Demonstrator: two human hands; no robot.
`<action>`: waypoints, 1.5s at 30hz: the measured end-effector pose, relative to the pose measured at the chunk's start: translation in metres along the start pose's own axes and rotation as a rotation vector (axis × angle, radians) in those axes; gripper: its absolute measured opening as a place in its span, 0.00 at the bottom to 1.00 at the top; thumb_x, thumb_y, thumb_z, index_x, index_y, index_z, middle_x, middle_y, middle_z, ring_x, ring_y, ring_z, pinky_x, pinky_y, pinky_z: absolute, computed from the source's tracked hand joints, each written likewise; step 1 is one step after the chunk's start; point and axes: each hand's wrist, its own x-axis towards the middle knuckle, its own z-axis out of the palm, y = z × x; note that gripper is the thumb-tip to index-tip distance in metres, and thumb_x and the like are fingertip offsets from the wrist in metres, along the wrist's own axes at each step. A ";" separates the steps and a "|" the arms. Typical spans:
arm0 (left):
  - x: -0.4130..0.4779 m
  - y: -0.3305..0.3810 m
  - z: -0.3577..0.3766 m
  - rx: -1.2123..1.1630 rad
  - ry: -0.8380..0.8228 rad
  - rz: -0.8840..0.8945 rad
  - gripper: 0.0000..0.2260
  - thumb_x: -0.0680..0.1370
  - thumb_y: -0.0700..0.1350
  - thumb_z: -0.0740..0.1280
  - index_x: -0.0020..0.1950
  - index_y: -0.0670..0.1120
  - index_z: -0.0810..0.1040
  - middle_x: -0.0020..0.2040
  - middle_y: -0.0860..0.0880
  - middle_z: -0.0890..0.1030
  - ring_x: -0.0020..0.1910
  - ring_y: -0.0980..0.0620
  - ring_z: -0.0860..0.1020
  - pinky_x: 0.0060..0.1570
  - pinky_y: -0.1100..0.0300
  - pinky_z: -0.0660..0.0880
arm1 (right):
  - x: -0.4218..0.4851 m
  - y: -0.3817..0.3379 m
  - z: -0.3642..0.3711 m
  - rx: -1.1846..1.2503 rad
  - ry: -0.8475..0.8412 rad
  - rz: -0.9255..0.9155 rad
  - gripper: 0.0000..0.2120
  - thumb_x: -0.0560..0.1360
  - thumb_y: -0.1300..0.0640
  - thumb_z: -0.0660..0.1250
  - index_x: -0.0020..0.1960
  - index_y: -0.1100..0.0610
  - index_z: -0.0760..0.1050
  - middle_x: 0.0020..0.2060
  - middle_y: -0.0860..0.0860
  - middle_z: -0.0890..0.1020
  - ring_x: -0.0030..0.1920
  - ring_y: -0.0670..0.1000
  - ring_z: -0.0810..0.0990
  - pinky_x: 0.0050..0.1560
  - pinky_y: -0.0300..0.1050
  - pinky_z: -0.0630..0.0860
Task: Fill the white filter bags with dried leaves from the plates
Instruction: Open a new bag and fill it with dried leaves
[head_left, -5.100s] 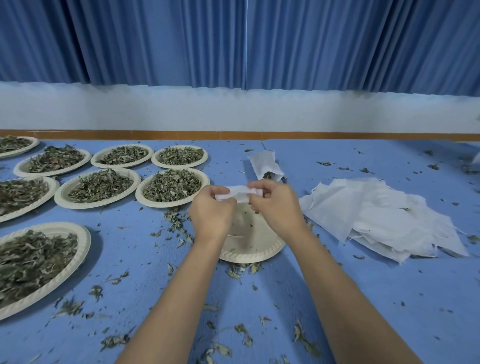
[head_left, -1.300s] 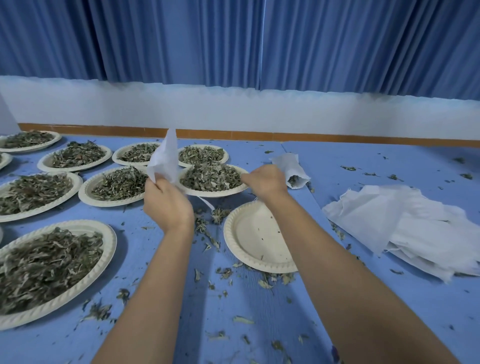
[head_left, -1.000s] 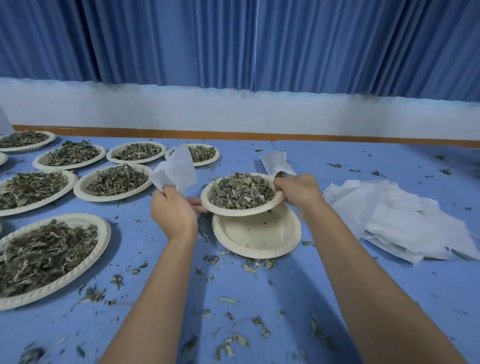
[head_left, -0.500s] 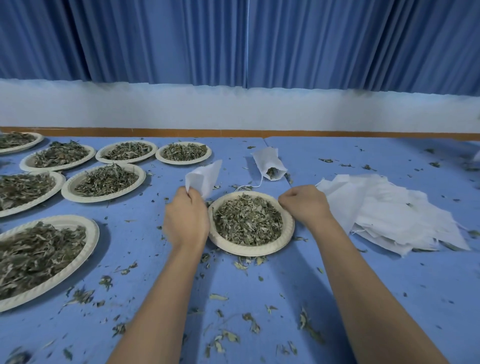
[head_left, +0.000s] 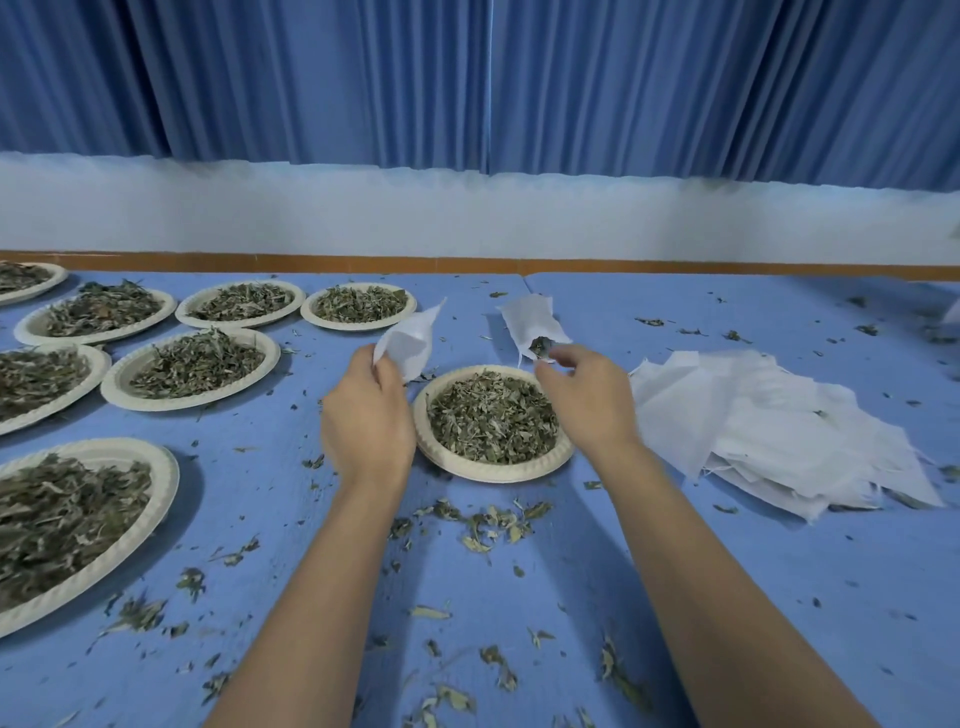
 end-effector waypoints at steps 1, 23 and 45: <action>0.001 0.004 0.001 -0.047 0.000 0.007 0.13 0.81 0.47 0.54 0.51 0.45 0.77 0.35 0.45 0.79 0.33 0.49 0.78 0.29 0.57 0.67 | -0.001 -0.005 0.001 0.044 -0.061 -0.085 0.17 0.74 0.49 0.65 0.62 0.51 0.76 0.59 0.49 0.79 0.60 0.51 0.75 0.55 0.43 0.69; -0.006 0.017 0.013 -0.156 -0.261 -0.002 0.19 0.83 0.48 0.53 0.73 0.45 0.64 0.55 0.29 0.76 0.55 0.34 0.74 0.51 0.46 0.71 | 0.000 -0.011 0.005 0.288 -0.048 -0.129 0.08 0.71 0.62 0.71 0.49 0.56 0.84 0.37 0.48 0.83 0.23 0.38 0.72 0.26 0.26 0.66; -0.016 0.032 0.017 -0.213 -0.299 -0.027 0.07 0.77 0.49 0.65 0.41 0.49 0.78 0.35 0.57 0.77 0.31 0.59 0.72 0.28 0.66 0.65 | -0.007 -0.003 0.009 0.200 -0.220 -0.194 0.09 0.71 0.62 0.70 0.48 0.51 0.84 0.40 0.46 0.84 0.39 0.56 0.81 0.40 0.42 0.76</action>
